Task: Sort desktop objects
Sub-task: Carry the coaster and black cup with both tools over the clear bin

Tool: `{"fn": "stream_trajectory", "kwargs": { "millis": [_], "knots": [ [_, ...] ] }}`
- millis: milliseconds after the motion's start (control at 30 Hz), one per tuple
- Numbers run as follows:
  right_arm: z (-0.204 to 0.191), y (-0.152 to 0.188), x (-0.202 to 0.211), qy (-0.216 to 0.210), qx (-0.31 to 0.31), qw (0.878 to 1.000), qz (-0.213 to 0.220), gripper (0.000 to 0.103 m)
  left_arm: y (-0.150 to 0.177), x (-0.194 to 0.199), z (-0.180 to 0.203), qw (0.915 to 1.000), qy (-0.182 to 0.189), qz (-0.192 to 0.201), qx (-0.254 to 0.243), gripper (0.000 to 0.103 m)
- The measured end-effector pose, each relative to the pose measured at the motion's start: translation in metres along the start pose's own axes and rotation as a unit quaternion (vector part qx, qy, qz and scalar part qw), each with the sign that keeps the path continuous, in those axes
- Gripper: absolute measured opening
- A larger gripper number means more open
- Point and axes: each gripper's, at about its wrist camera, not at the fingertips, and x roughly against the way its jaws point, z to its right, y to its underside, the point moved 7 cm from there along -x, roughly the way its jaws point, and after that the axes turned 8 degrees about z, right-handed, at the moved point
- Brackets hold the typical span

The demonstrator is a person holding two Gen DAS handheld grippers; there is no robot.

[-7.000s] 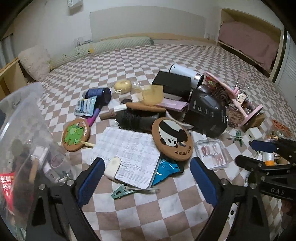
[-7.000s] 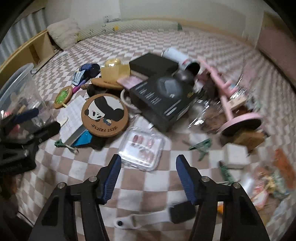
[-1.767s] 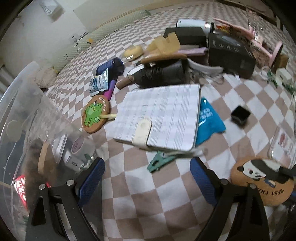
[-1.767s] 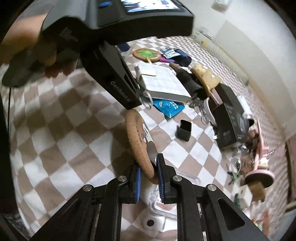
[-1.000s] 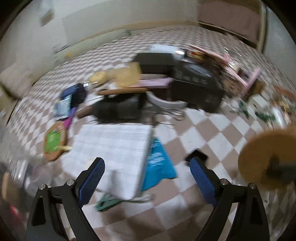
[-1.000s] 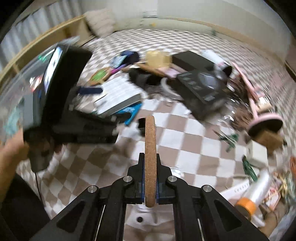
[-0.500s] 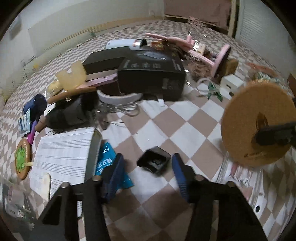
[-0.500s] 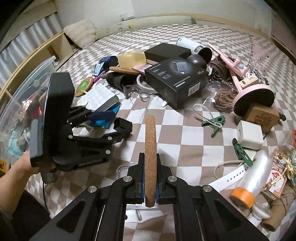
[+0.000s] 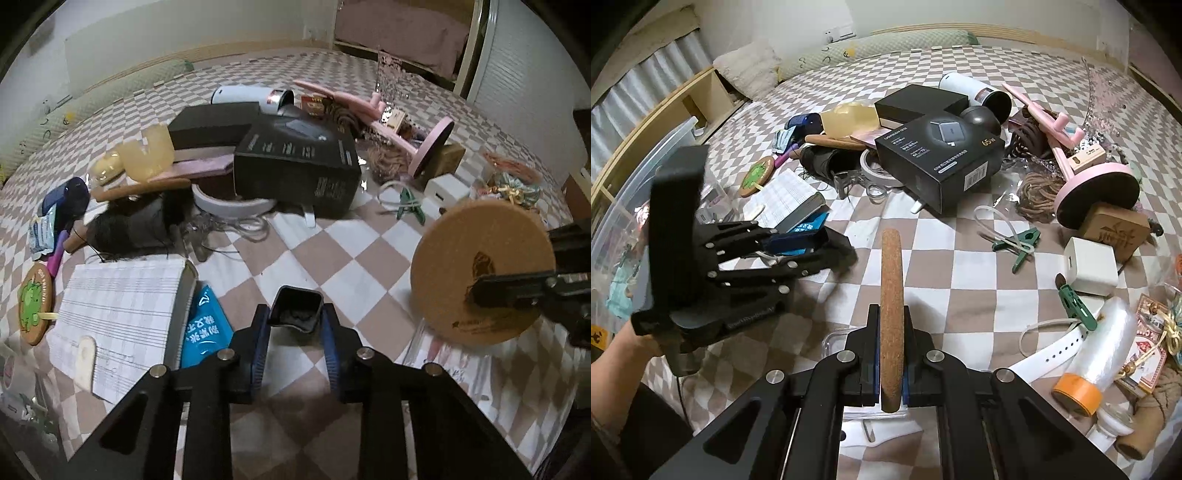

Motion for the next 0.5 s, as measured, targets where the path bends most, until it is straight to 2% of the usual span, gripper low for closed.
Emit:
{"fn": "stream_trajectory", "kwargs": {
  "millis": [200, 500],
  "knots": [
    [-0.004, -0.002, 0.000, 0.008, 0.007, 1.000, -0.001, 0.009, -0.005, 0.008, 0.005, 1.0000, 0.001, 0.004, 0.004, 0.026],
    [-0.011, -0.019, 0.009, 0.016, 0.013, 1.000, 0.017, 0.009, -0.025, 0.032, -0.001, 0.9990, -0.002, 0.035, 0.028, 0.025]
  ]
}}
